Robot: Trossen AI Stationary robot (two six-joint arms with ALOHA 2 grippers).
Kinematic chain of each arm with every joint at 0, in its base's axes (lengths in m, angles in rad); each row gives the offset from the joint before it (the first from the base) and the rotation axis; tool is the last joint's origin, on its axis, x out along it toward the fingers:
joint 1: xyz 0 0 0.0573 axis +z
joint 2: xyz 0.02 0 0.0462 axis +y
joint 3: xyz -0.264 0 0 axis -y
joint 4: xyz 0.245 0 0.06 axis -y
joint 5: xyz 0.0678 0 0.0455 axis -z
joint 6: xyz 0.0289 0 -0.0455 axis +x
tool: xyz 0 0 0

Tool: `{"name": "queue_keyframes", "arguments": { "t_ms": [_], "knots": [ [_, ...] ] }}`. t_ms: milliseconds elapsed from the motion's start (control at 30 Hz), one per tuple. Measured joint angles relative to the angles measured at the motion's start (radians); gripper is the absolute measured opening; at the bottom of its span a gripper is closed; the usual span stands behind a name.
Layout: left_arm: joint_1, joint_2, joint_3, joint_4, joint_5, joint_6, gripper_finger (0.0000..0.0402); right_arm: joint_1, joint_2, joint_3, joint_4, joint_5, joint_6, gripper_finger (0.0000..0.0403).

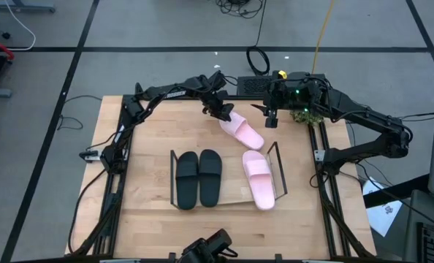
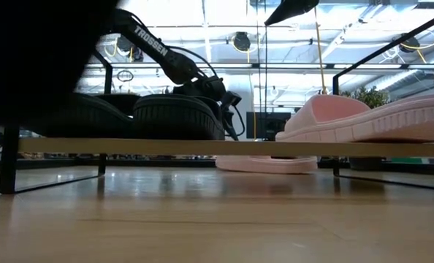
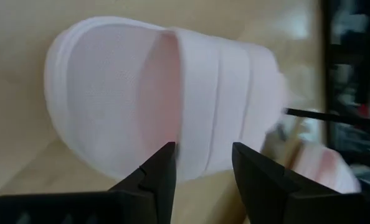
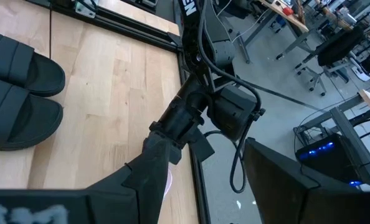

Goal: Pick and place slides into the shelf
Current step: Put the pink slides on the shelf

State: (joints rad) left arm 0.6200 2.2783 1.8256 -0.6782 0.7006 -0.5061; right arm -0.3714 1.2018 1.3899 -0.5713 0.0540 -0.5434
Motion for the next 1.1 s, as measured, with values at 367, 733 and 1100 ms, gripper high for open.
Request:
{"name": "queue_keyframes", "arguments": {
  "t_ms": [367, 733, 1100],
  "knots": [
    [-0.028, -0.002, 0.000, 0.056, 0.004, 0.003, 0.0122, 0.000, 0.000, 0.000, 0.007, 0.000, 0.005, 0.0196],
    [-0.005, -0.002, 0.000, 0.071, -0.036, -0.003, 0.0120, 0.000, 0.000, 0.000, -0.004, 0.000, 0.008, 0.0196],
    [-0.013, -0.002, 0.000, 0.098, -0.069, -0.057, 0.0120, 0.000, 0.000, 0.000, 0.001, -0.002, 0.010, 0.0196]
  ]
}}
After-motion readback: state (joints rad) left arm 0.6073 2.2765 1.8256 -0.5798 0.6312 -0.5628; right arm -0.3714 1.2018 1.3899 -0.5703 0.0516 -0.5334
